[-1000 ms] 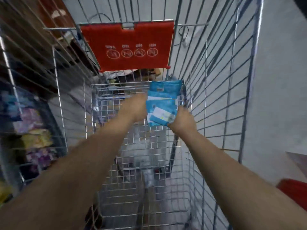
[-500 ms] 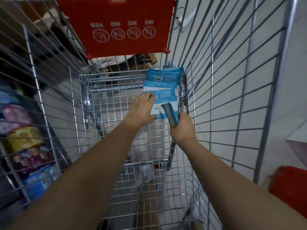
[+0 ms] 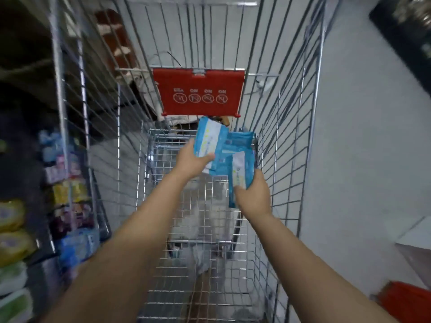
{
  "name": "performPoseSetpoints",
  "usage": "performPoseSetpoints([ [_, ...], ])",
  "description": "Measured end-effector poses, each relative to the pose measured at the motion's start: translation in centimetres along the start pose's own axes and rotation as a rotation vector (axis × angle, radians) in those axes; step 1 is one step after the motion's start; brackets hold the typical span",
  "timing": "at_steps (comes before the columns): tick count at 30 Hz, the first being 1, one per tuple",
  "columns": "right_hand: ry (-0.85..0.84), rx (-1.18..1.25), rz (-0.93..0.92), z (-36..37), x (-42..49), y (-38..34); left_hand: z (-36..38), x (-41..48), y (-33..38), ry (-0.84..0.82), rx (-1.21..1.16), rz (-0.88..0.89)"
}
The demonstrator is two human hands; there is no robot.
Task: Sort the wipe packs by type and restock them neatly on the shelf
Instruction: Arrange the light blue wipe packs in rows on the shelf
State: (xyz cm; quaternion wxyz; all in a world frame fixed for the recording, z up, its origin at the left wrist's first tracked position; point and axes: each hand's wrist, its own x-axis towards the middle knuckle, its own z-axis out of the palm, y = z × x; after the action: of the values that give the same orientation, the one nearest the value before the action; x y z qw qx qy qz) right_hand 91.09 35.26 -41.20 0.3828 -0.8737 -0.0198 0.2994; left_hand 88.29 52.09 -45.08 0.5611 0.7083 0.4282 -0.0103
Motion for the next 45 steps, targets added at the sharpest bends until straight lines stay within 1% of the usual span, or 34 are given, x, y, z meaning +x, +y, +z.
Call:
performPoseSetpoints([
  [2, -0.041, 0.053, -0.095, -1.5, -2.0, -1.8, -2.9, -3.9, 3.0, 0.11, -0.09, 0.052],
  [5, -0.12, 0.079, -0.249, -3.9, -5.4, -4.5, -6.6, -10.7, 5.9, 0.209, -0.195, 0.122],
  [9, -0.326, 0.12, -0.443, -6.2, -10.9, -6.6, -9.3, -22.7, 8.4, 0.351, -0.251, 0.168],
  [12, -0.497, 0.208, -0.564, -7.6, -17.4, -7.1, -9.4, -34.1, 8.7, 0.546, -0.238, 0.207],
  [15, -0.678, 0.239, -0.681, -8.6, -25.6, -7.0, -9.0, -45.9, 7.3, 0.73, -0.169, 0.196],
  [18, -0.896, 0.237, -0.797, -8.4, -34.3, -7.1, -9.4, -57.7, 4.6, 0.916, -0.183, 0.097],
  [20, -1.068, 0.225, -0.861, -7.7, -40.3, -7.3, -9.9, -65.4, 2.6, 1.064, -0.231, 0.033],
  [23, -1.278, 0.185, -0.961, -6.2, -49.5, -7.4, -10.8, -77.1, -0.3, 1.284, -0.352, -0.024],
  [26, -1.46, 0.104, -1.055, -4.1, -58.4, -7.1, -11.7, -87.0, -3.3, 1.456, -0.383, -0.089],
  [28, -1.574, 0.046, -1.092, -2.1, -64.1, -6.6, -12.7, -92.2, -5.7, 1.546, -0.412, -0.082],
  [30, -1.668, -0.028, -1.122, 0.3, -69.7, -5.8, -14.2, -96.6, -8.8, 1.594, -0.422, -0.079],
  [32, -1.732, -0.105, -1.149, 3.1, -74.7, -4.9, -16.0, -100.3, -11.7, 1.607, -0.432, -0.065],
  [34, -1.766, -0.174, -1.155, 5.9, -79.0, -4.1, -17.6, -103.1, -14.4, 1.629, -0.439, -0.072],
  [36, -1.775, -0.209, -1.127, 8.4, -82.1, -3.7, -19.3, -105.0, -16.5, 1.681, -0.442, -0.127],
  [38, -1.783, -0.24, -1.075, 10.5, -84.3, -3.4, -20.9, -106.3, -18.6, 1.736, -0.468, -0.183],
  [41, -1.823, -0.268, -0.981, 13.3, -85.9, -3.7, -23.3, -107.0, -21.2, 1.759, -0.514, -0.211],
  [43, -1.837, -0.324, -1.0, 15.0, -86.7, -4.4, -24.5, -106.9, -22.3, 1.776, -0.5, -0.235],
  [45, -1.855, -0.379, -1.051, 16.9, -87.2, -5.4, -25.2, -106.4, -22.8, 1.773, -0.542, -0.221],
])
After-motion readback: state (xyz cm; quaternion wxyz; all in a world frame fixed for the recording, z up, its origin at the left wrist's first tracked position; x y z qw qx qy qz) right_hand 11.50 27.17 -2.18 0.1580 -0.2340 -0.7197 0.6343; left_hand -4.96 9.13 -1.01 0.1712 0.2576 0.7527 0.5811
